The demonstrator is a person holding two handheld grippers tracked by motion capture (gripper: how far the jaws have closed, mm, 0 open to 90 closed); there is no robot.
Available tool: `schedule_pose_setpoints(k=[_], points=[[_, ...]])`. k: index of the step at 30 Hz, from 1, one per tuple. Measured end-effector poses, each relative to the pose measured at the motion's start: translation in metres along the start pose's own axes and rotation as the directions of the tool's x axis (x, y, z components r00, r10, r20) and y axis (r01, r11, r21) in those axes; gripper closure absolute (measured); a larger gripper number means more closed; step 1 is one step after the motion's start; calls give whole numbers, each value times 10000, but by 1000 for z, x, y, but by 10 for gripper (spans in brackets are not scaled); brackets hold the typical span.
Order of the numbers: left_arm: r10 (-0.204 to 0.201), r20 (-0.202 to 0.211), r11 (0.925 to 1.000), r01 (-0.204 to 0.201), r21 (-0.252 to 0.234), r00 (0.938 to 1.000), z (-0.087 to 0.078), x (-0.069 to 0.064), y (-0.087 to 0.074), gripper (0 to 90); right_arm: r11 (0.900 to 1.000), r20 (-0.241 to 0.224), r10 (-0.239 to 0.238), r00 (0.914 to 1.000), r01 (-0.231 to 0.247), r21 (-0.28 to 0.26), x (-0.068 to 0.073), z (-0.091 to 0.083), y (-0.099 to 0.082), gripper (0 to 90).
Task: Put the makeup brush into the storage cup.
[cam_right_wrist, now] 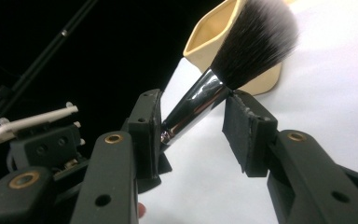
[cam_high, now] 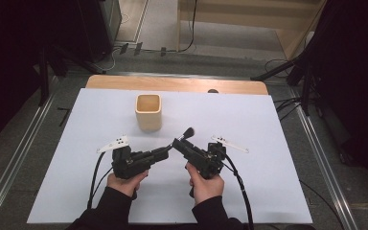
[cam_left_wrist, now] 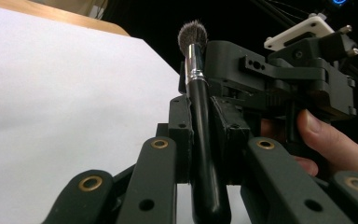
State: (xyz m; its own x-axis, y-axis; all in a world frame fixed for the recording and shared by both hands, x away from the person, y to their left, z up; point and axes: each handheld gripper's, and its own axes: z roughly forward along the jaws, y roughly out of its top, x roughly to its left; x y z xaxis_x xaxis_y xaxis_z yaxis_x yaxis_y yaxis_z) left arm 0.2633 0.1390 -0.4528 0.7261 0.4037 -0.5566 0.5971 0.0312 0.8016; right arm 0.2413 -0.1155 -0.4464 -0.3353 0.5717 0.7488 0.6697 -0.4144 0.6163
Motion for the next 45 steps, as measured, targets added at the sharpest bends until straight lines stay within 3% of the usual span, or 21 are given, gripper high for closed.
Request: schedule_pose_setpoints(k=[10,17,28,34,39,45], points=[[87,122,9999,-89,141,9999,4,0,-3,796,9980,-230,590,9980,-585,221,-1,4,0,639],[-124,364,9996,115,261,9993,6,3,-5,795,9932,-561,1109,9922,-1086,432,-5,3,2,690],[-133,587,9984,100,548,9982,10,4,-8,792,9800,-1019,1904,9764,-1830,778,-10,1,4,752],[-159,689,9977,113,666,9975,12,5,-8,789,9685,-1345,2386,9617,-2256,1051,-12,1,6,778],[-160,667,9962,102,863,9976,12,5,-7,781,9632,-1432,2548,9563,-2380,1249,-14,1,7,781],[-237,775,9888,120,1485,9967,13,8,-4,564,9662,-1433,2445,9590,-2284,1198,-17,-4,11,782]])
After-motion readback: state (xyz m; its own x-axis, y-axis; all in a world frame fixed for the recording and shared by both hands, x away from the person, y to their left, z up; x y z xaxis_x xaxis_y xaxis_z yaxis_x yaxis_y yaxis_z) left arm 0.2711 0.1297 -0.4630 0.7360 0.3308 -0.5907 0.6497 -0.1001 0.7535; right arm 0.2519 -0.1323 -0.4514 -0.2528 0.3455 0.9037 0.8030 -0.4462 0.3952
